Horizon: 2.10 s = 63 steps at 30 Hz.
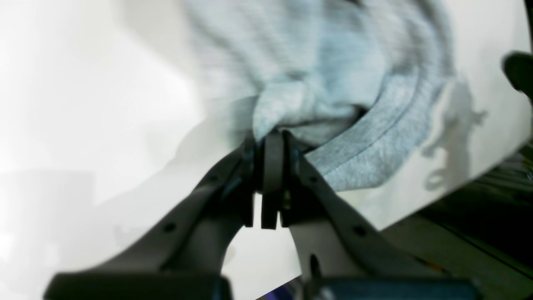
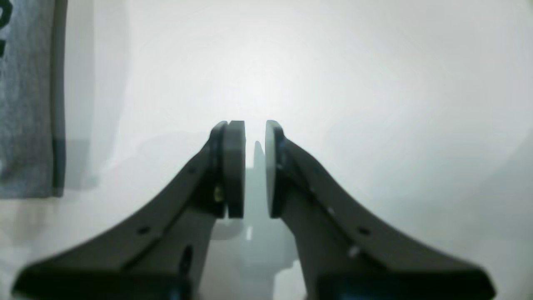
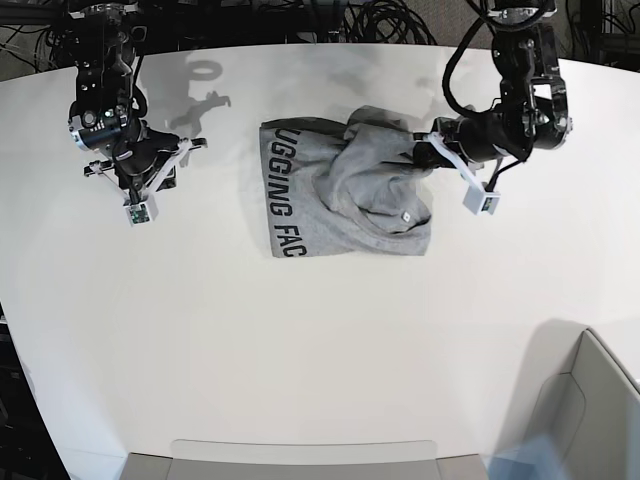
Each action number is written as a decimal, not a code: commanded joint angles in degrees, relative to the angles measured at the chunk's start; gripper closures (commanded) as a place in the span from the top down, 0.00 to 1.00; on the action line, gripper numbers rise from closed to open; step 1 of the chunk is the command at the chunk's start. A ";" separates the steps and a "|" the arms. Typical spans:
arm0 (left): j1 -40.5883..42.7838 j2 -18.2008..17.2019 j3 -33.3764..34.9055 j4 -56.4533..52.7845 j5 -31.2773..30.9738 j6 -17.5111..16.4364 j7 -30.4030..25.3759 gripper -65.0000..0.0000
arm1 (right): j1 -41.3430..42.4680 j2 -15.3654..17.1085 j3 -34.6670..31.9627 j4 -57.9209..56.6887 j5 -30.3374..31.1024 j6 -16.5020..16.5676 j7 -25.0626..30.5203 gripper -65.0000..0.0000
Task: Fold the T-shirt properly
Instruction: 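Pull the left gripper back along the folded shirt's edge, then grasp the shirt's bunched edge with the left gripper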
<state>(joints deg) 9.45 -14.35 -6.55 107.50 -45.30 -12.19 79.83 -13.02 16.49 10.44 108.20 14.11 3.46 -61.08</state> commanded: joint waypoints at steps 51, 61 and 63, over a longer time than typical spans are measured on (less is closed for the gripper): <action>-17.41 -1.69 -2.55 -16.56 -0.81 0.01 0.17 0.37 | 0.58 0.43 0.16 0.94 0.00 0.27 0.90 0.13; -20.31 -1.87 3.60 -23.06 -0.99 -0.08 -3.39 0.37 | 0.66 0.61 0.16 0.94 0.00 0.27 0.90 0.13; -20.22 -1.87 3.69 -23.06 -0.99 -0.08 -4.36 0.37 | 0.66 0.61 0.16 0.94 0.00 0.27 0.90 0.13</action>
<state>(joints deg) -10.15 -15.35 -2.50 83.70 -45.93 -12.25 75.66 -13.15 16.53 10.33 108.22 13.93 3.46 -61.08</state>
